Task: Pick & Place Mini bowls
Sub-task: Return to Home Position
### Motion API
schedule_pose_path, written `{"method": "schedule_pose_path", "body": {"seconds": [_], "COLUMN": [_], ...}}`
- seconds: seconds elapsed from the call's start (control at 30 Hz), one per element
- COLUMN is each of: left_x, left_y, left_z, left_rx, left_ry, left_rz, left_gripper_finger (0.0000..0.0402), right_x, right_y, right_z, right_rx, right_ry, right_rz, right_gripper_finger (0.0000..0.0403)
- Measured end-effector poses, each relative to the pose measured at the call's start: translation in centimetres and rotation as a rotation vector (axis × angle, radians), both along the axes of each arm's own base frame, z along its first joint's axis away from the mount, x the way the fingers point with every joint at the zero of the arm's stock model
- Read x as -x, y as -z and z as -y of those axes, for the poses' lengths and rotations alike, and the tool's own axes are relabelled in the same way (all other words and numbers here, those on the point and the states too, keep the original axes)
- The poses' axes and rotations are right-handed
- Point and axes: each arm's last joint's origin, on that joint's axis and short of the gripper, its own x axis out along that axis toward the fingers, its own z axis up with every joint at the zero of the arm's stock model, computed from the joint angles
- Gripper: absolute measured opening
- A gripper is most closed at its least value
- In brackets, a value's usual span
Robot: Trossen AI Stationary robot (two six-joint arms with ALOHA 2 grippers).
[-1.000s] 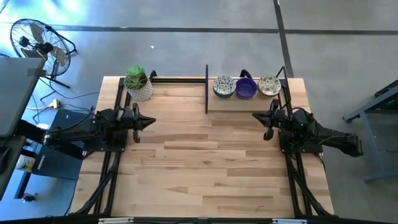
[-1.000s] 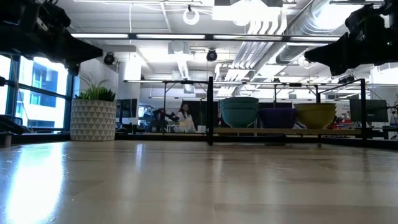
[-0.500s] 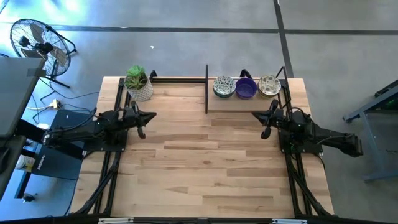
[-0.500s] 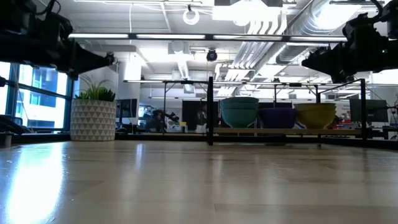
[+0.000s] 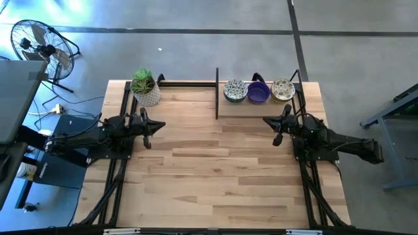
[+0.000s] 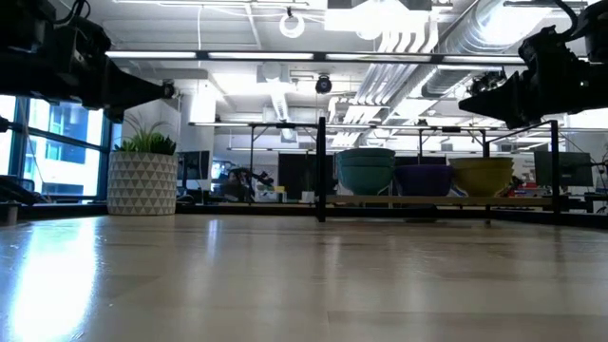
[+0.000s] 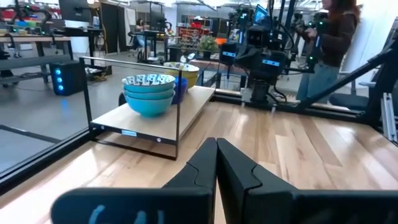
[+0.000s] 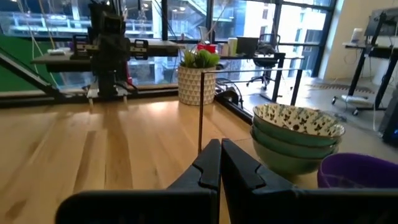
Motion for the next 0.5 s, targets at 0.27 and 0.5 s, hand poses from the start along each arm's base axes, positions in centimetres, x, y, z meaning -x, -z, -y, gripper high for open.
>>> {"method": "schedule_pose_path", "body": {"seconds": [0.27,0.5], "left_x": [-0.01,-0.01], "left_y": [0.04,0.04], "left_z": [0.0,0.0], "left_rx": [0.003,0.003], "left_ry": [0.001,0.001], "left_rz": [0.0,0.0], "left_gripper_finger": [0.0003,0.0003], "right_x": [-0.01,0.14], "right_y": [-0.27,-0.67], "right_z": [0.02,0.28], "right_rx": [-0.038,0.02], "right_ry": [0.006,0.107], "right_rz": [0.047,0.069], "right_gripper_finger": [0.0,0.0]}}
